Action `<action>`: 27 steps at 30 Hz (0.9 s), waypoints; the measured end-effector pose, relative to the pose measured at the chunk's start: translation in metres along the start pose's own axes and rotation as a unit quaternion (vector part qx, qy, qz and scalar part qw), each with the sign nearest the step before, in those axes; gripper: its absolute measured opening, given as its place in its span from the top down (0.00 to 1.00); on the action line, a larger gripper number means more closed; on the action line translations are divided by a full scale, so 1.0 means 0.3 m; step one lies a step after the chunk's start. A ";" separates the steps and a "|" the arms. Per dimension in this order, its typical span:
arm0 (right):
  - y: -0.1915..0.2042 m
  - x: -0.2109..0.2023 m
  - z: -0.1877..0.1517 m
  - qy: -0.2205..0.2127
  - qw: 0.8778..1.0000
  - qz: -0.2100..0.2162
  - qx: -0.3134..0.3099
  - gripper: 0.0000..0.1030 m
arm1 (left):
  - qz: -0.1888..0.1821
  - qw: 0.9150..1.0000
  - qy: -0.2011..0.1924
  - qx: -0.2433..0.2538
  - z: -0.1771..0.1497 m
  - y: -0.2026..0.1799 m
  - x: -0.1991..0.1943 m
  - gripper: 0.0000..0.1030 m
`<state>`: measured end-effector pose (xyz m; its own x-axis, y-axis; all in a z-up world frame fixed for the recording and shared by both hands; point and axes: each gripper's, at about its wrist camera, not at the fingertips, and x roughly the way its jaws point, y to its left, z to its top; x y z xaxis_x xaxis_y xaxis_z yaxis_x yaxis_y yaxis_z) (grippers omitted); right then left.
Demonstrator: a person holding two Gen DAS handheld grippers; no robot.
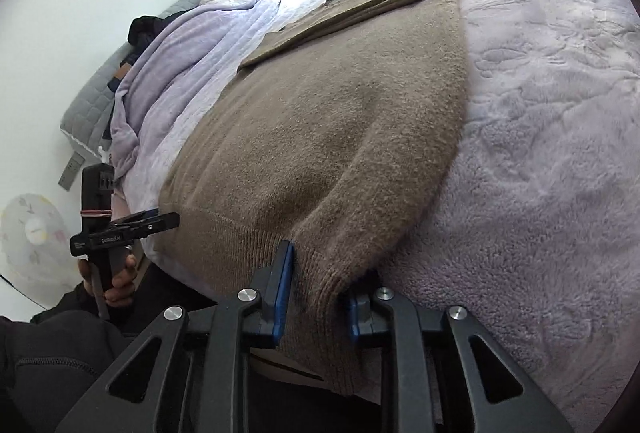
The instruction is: Fold small clothes
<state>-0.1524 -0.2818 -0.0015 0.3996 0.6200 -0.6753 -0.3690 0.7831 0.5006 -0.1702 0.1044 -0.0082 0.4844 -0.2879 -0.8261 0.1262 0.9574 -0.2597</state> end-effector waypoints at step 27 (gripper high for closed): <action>0.050 -0.151 0.096 -0.055 0.998 -0.003 -0.016 0.93 | -0.041 0.996 -0.066 -0.050 0.091 0.033 -0.178 0.90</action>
<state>-0.1519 -0.2969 0.0522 0.4910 0.6187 -0.6133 -0.3920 0.7856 0.4787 -0.1711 0.1297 0.0471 0.5872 -0.3525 -0.7287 0.0866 0.9224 -0.3764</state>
